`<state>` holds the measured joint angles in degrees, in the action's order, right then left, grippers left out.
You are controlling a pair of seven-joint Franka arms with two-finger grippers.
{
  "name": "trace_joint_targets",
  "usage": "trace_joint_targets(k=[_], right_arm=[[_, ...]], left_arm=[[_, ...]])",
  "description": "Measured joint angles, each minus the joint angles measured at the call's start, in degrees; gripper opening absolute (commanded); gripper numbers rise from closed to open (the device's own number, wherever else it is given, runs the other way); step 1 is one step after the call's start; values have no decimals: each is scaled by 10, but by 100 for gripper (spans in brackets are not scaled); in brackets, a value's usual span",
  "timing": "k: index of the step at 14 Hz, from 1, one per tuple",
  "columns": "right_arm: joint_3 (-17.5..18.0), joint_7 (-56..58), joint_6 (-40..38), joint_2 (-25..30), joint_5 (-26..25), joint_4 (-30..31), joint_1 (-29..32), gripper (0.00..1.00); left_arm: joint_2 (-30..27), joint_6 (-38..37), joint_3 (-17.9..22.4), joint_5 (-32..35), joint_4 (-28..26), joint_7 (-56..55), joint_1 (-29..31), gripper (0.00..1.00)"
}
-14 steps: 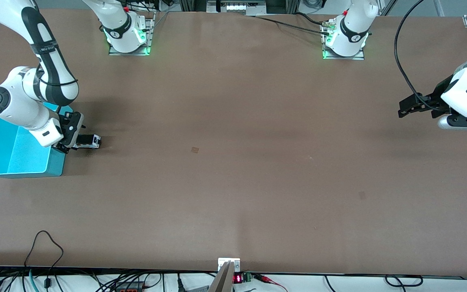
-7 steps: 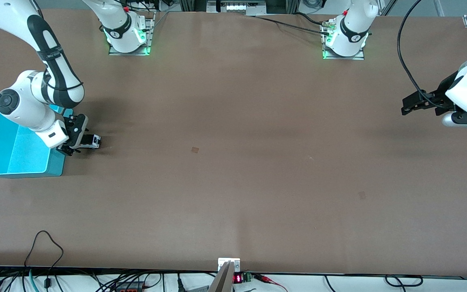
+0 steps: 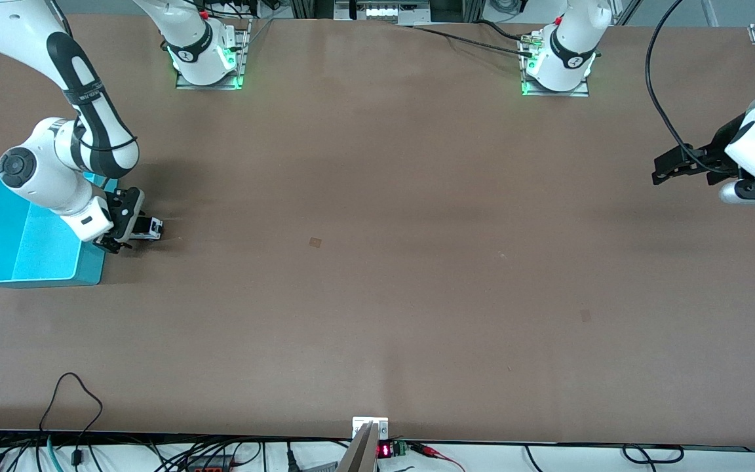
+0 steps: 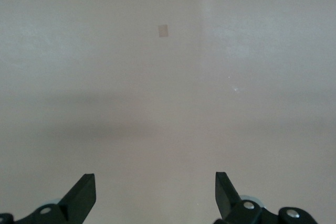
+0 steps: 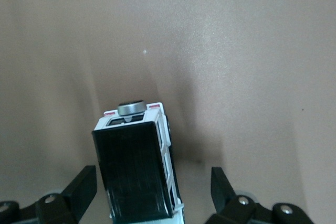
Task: Wind and store white jeep toy
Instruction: 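Close the right gripper around the jeep, then lift the jeep with the right gripper over the blue bin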
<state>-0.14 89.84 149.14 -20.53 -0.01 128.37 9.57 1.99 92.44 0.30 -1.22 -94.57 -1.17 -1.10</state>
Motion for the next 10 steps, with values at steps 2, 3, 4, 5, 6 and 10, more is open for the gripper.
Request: trace_joint_targets(k=[2,3,4,5,6,10], right_arm=[[1,0,0,0,0,0,0,36],[2,1,0,0,0,0,0,31],[2,1,0,0,0,0,0,24],[3,1,0,1,0,0,0,16],[4,1,0,1,0,0,0,8],[38,1,6,6,14,-7,0,0]], left_arm=[[0,-4,-17,12,1,0,-2,100],[0,-4,-29,30,2,0,-4,100],[0,-5,-41,42,4,-2,-5,100],[0,-5,-49,46,7,-3,-6,100],[0,-5,-51,43,10,-3,-5,100],[0,-6,-48,12,14,-1,17,100]])
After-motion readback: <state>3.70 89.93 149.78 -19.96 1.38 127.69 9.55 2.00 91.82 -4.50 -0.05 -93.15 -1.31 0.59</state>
